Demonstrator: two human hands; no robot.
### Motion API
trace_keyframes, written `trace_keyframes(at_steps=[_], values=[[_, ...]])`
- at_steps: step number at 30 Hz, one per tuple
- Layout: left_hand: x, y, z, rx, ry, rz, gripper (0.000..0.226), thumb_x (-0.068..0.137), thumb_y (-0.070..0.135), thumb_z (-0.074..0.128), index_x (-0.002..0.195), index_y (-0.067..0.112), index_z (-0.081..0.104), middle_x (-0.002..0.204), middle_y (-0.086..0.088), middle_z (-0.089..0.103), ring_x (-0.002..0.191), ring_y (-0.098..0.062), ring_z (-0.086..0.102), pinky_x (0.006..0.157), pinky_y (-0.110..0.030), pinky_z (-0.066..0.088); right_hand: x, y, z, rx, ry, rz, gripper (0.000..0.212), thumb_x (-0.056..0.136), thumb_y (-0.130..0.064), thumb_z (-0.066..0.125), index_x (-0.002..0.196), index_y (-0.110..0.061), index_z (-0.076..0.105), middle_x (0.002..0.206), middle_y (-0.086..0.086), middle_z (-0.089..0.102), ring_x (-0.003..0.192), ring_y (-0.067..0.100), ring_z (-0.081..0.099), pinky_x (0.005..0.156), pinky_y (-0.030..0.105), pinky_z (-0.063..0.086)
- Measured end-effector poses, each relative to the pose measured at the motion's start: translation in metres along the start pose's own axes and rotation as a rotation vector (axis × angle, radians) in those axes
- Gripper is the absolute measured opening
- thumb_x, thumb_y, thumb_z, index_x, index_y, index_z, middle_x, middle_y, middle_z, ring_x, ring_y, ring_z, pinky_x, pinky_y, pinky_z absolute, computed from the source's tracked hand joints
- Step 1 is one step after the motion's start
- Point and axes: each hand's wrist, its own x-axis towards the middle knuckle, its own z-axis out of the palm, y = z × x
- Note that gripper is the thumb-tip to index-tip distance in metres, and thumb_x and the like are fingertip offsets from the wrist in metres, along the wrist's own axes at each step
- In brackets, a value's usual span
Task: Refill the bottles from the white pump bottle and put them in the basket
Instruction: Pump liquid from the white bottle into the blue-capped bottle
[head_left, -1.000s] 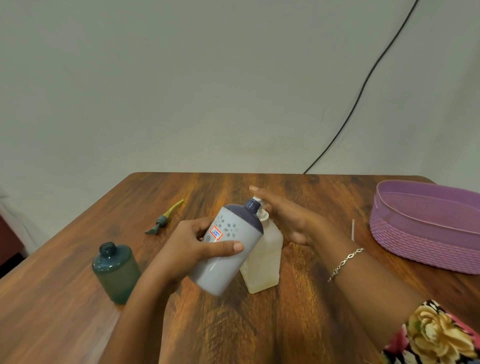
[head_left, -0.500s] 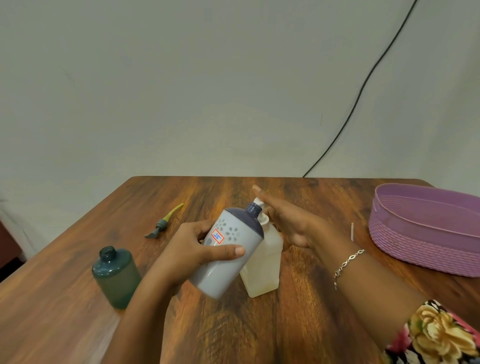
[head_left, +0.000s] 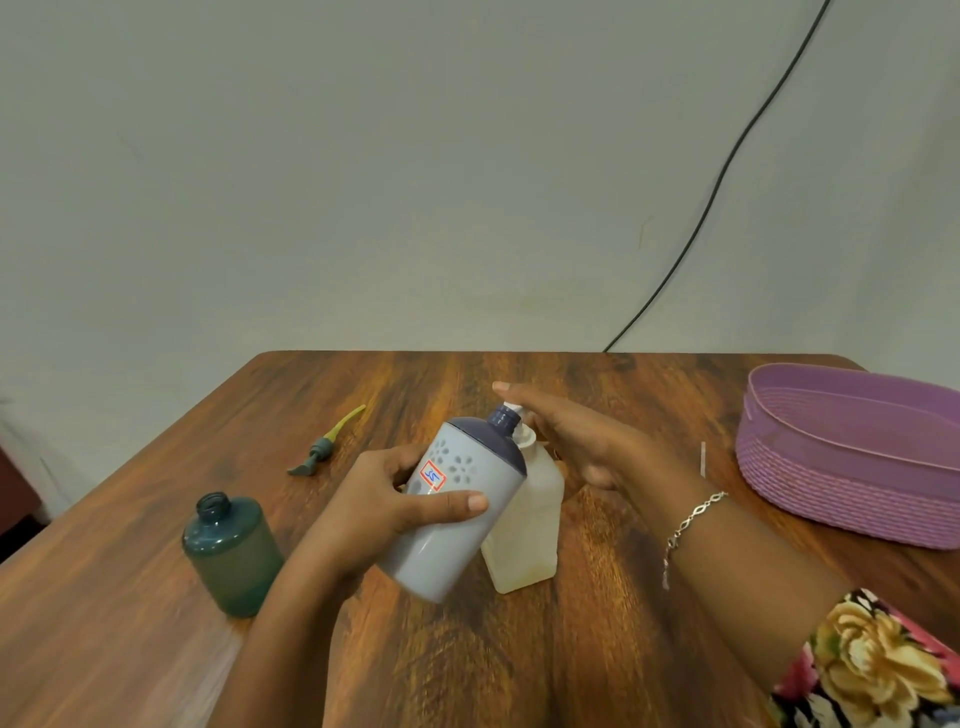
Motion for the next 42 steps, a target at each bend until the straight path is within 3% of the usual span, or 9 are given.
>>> trace_keyframes(at_steps=[4,7,12,18,23,31,35,37,42], values=[[-0.001,0.001,-0.001,0.014,0.016,0.017,0.069,0.040,0.054,0.075,0.095,0.013,0.069,0.085,-0.001,0.074,0.074,-0.016,0.070,0.060,-0.025,0.056,0.001,-0.002,-0.003,-0.002,-0.008,-0.003,0.053,0.076,-0.066,0.050,0.100,-0.021,0.064,0.108,0.003,0.060,0.102,0.022,0.057,0.068,0.035,0.049],[-0.002,-0.003,0.001,0.009,0.042,0.024,0.069,0.040,0.054,0.076,0.094,0.011,0.069,0.086,-0.003,0.073,0.076,-0.019,0.070,0.065,-0.032,0.056,0.002,-0.002,0.001,0.033,0.030,-0.007,0.042,0.081,-0.057,0.056,0.099,-0.020,0.065,0.099,0.001,0.063,0.092,0.019,0.060,0.070,0.035,0.051],[-0.004,-0.009,0.007,-0.039,0.074,0.032,0.062,0.042,0.052,0.076,0.091,0.014,0.069,0.085,-0.001,0.073,0.075,-0.017,0.070,0.059,-0.023,0.054,0.004,-0.001,-0.003,-0.004,0.031,0.010,0.039,0.082,-0.054,0.057,0.095,-0.017,0.067,0.095,0.003,0.064,0.089,0.021,0.062,0.081,0.044,0.052],[-0.005,-0.007,0.011,-0.054,0.070,0.056,0.061,0.044,0.051,0.077,0.093,0.016,0.069,0.088,-0.002,0.073,0.076,-0.018,0.070,0.063,-0.025,0.056,0.005,0.003,-0.003,0.007,-0.019,0.041,0.083,0.060,-0.078,0.049,0.115,-0.017,0.063,0.112,0.006,0.063,0.097,0.023,0.060,0.074,0.039,0.050],[-0.005,-0.008,0.011,-0.055,0.095,0.061,0.057,0.047,0.047,0.079,0.094,0.016,0.069,0.087,0.000,0.073,0.076,-0.016,0.070,0.060,-0.022,0.054,0.006,0.001,0.000,0.018,0.048,0.007,0.053,0.077,-0.063,0.054,0.106,-0.020,0.066,0.107,0.004,0.065,0.095,0.022,0.061,0.085,0.044,0.050],[-0.006,-0.012,0.014,-0.064,0.113,0.051,0.068,0.041,0.054,0.075,0.098,0.019,0.068,0.089,0.002,0.073,0.076,-0.014,0.069,0.061,-0.022,0.055,0.007,0.010,0.002,-0.038,0.100,-0.036,0.061,0.076,-0.067,0.052,0.117,-0.023,0.063,0.120,0.003,0.063,0.108,0.023,0.058,0.098,0.050,0.044],[-0.007,-0.008,0.014,-0.059,0.134,0.072,0.067,0.041,0.054,0.075,0.096,0.018,0.069,0.087,0.000,0.073,0.076,-0.015,0.069,0.062,-0.025,0.056,0.003,0.004,0.000,-0.022,0.046,-0.005,0.077,0.065,-0.080,0.045,0.112,-0.023,0.064,0.109,0.006,0.067,0.098,0.027,0.064,0.074,0.041,0.055],[-0.007,-0.009,0.012,-0.056,0.140,0.073,0.066,0.041,0.054,0.076,0.096,0.019,0.069,0.087,0.001,0.073,0.076,-0.015,0.069,0.062,-0.024,0.056,0.002,0.004,0.001,-0.024,0.046,-0.003,0.076,0.064,-0.079,0.047,0.111,-0.022,0.065,0.106,0.006,0.067,0.093,0.026,0.065,0.071,0.039,0.055],[-0.006,-0.012,0.015,-0.038,0.132,0.060,0.069,0.041,0.057,0.075,0.100,0.021,0.068,0.091,0.000,0.072,0.080,-0.015,0.069,0.066,-0.028,0.057,0.004,0.012,-0.001,0.004,0.081,-0.034,0.058,0.079,-0.066,0.049,0.114,-0.022,0.064,0.109,0.003,0.067,0.099,0.025,0.063,0.088,0.046,0.050]])
